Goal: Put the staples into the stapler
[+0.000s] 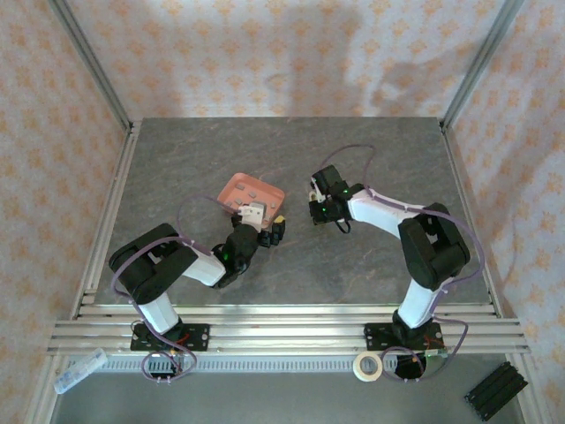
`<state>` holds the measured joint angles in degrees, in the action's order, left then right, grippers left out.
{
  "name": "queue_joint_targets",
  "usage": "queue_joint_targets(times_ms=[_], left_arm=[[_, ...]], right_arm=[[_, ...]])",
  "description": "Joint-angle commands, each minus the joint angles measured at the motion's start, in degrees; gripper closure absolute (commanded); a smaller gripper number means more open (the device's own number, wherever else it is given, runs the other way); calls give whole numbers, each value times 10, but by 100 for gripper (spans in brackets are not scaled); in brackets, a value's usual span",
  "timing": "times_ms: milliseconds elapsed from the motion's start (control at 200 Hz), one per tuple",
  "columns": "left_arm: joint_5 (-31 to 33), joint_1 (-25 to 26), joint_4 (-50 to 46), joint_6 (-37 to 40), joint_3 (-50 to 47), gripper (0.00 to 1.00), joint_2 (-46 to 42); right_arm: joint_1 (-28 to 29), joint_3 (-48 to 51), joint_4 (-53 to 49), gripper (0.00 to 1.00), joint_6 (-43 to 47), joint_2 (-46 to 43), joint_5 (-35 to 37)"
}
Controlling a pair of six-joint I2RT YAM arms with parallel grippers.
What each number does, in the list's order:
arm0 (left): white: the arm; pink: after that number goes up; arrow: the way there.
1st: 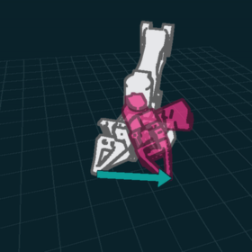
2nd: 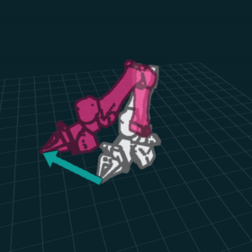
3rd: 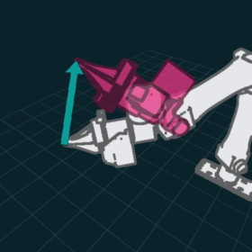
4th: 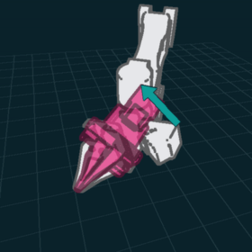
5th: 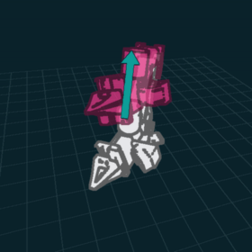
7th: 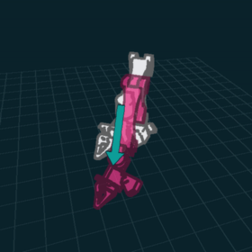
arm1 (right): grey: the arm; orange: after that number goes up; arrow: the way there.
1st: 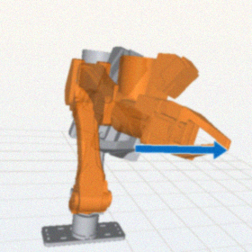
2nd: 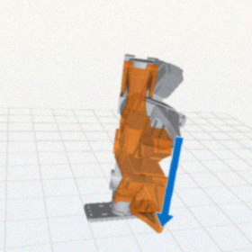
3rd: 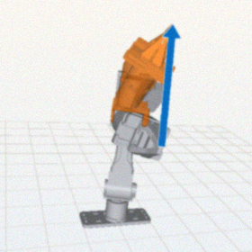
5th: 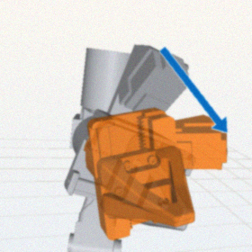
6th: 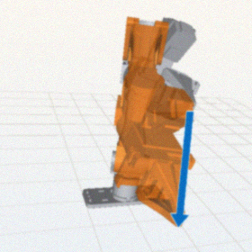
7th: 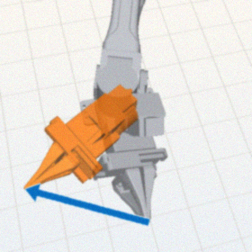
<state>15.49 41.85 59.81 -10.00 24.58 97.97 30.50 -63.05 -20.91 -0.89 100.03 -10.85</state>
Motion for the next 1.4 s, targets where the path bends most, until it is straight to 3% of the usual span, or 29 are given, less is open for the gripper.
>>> queue_joint_targets(times_ms=[0, 756, 1396], left_arm=[[16, -4, -4, 11, -1, 5, -15], [16, -4, -12, 13, 1, 5, -16], [12, -5, -19, 15, 6, 6, -18]], right_arm=[[2, 6, 8, 87, 17, -10, 14], [2, -1, -12, 88, 32, 23, 21], [2, -3, -10, 88, 42, -7, 18]])
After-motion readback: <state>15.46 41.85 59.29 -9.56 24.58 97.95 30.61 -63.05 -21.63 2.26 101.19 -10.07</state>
